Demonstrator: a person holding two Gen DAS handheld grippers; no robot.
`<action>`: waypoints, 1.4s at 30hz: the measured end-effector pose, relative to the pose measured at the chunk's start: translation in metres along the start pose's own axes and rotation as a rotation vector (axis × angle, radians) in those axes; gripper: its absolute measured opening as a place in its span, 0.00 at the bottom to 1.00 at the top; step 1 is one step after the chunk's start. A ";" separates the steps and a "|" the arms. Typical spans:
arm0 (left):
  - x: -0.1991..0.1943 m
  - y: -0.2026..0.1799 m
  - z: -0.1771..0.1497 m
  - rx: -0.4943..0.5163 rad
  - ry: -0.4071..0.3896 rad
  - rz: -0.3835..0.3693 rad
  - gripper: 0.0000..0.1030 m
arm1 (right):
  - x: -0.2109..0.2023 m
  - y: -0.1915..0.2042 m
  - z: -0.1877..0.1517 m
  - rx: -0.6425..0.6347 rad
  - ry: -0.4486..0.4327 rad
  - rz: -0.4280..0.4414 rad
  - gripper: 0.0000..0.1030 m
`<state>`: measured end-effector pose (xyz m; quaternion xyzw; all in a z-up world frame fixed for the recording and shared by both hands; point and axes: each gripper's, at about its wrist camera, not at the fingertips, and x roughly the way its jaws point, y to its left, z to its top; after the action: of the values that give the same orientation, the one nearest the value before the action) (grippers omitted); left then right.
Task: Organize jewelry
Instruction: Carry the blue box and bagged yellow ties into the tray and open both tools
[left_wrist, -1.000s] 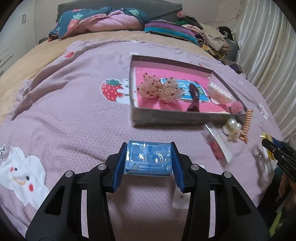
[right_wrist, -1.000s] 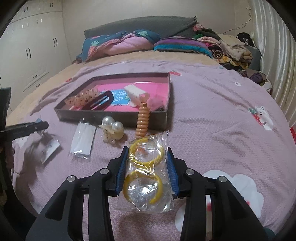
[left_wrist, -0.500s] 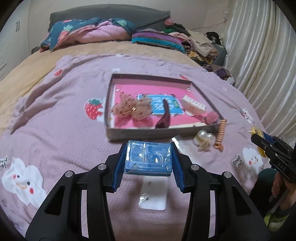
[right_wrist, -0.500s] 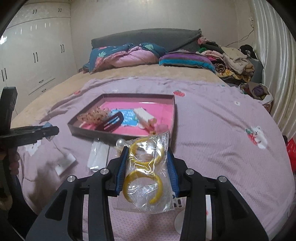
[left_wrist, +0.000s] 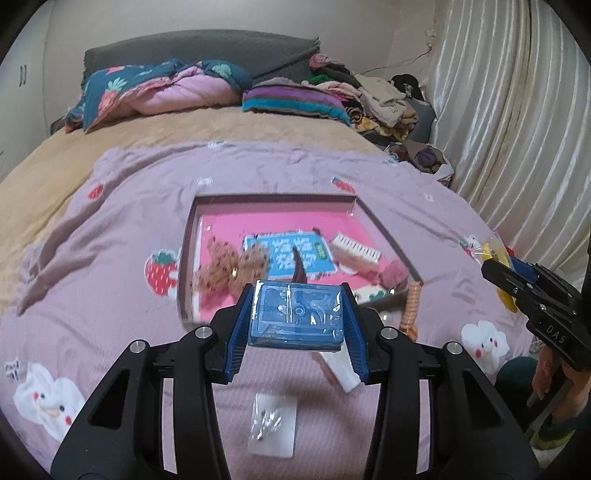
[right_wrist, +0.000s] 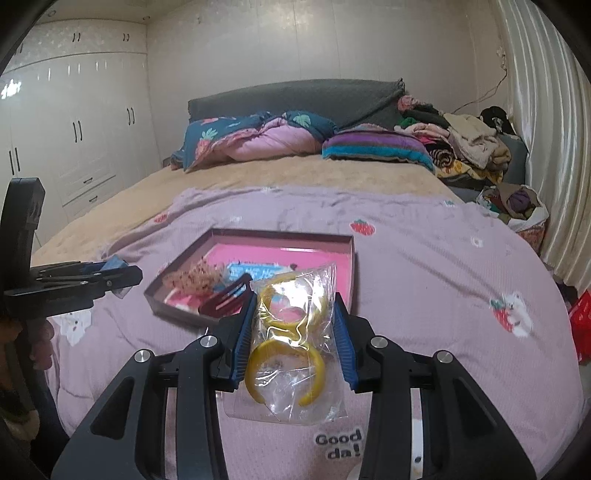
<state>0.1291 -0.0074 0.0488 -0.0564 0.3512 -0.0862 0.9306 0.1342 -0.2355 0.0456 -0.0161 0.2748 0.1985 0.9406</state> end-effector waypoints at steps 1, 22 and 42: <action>0.001 0.000 0.003 0.002 -0.005 -0.001 0.35 | 0.000 0.000 0.002 0.000 -0.003 -0.001 0.37; 0.043 0.026 0.040 -0.025 -0.009 -0.020 0.35 | 0.037 -0.008 0.047 0.017 -0.036 -0.046 0.37; 0.102 0.064 0.018 -0.094 0.125 0.033 0.35 | 0.122 0.003 0.060 0.014 0.050 -0.019 0.37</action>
<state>0.2238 0.0353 -0.0142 -0.0890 0.4130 -0.0577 0.9045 0.2580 -0.1801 0.0322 -0.0172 0.2993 0.1872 0.9355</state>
